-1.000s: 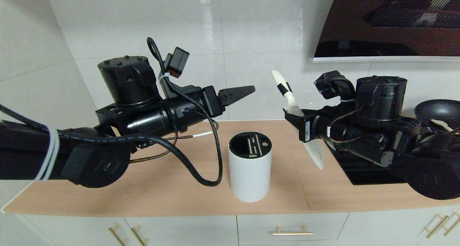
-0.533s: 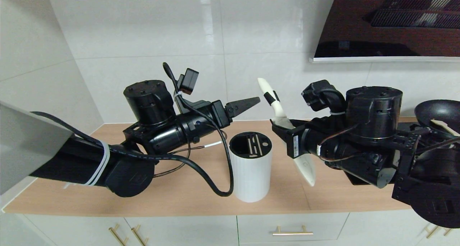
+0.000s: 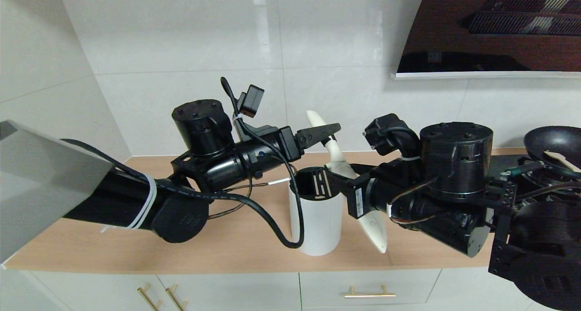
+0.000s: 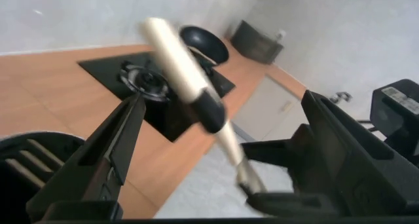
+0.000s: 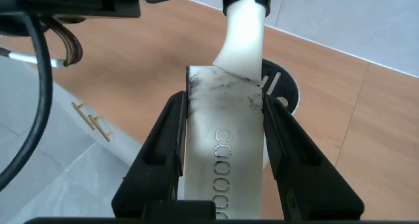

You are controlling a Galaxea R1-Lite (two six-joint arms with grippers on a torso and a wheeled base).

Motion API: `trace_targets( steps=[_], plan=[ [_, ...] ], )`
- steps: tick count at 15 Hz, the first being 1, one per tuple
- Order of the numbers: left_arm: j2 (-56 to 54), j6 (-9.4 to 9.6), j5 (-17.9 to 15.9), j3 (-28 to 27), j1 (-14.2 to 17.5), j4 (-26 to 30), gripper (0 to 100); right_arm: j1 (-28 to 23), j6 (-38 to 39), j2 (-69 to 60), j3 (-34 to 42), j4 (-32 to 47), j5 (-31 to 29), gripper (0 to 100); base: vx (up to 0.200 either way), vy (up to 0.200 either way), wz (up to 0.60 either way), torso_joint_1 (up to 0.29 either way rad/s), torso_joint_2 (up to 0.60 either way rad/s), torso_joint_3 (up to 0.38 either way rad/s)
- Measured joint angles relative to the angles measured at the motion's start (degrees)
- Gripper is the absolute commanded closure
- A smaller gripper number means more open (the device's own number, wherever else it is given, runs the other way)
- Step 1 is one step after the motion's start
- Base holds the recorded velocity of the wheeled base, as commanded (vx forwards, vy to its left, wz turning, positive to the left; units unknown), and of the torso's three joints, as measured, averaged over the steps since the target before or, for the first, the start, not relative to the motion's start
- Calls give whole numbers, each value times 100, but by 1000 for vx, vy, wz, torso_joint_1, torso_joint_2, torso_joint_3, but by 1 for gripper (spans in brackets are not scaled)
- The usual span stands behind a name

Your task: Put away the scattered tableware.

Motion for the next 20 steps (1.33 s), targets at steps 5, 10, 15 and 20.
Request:
trace_targets(
  steps=[5, 10, 15, 20],
  plan=[
    [187, 0, -16, -9, -82, -23, 0, 15, 7, 124, 4, -38, -20, 100, 0, 0, 0, 0, 0, 0],
    [280, -2, -7, -6, -173, -24, 0, 15, 9, 157, 22, -38, -79, 100, 0, 0, 0, 0, 0, 0],
    [284, -9, 0, -11, -208, -23, 100, 91, 7, 160, 127, -130, -79, 100, 0, 0, 0, 0, 0, 0],
    [302, -9, -13, -15, -212, -32, 100, 133, -2, 143, 210, -200, -104, 100, 0, 0, 0, 0, 0, 0]
  ],
)
